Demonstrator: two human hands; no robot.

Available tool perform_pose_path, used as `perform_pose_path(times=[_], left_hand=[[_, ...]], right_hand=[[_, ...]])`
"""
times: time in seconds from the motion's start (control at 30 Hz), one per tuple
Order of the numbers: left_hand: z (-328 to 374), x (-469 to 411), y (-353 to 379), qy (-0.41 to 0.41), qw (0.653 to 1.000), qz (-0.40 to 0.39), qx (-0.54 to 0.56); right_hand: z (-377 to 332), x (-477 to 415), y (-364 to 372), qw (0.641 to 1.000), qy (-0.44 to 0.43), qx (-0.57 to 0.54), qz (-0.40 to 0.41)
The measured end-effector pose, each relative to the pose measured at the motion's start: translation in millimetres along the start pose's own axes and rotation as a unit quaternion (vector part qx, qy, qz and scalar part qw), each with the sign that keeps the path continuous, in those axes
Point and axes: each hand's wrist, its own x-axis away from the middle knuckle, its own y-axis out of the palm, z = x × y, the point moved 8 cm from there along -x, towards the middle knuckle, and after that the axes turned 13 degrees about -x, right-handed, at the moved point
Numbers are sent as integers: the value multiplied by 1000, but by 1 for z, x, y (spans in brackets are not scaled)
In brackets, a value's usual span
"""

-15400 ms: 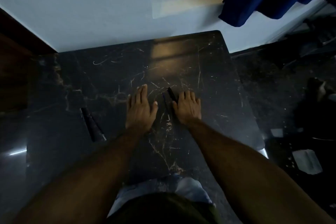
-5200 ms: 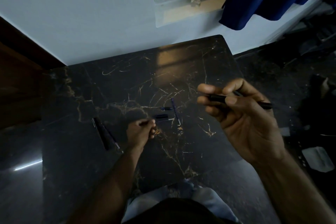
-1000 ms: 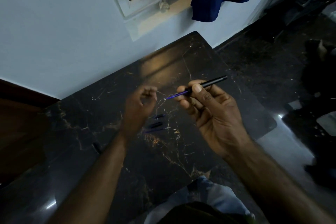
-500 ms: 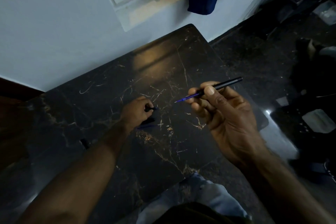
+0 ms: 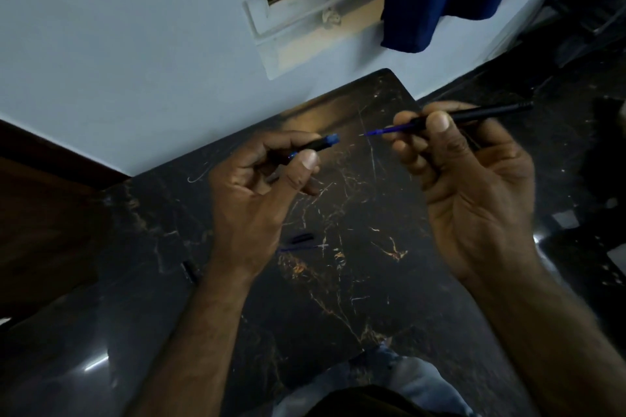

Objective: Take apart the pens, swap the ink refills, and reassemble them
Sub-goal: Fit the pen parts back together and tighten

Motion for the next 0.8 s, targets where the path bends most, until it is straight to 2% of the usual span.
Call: perform_pose_path(times=[0.3, 0.8], left_hand=[[18, 10, -10, 21, 999, 11, -24], [21, 16, -10, 18, 1000, 14, -17]], right_hand=[[8, 6, 20, 998, 6, 21, -63], [9, 14, 16, 998, -1, 22, -51]])
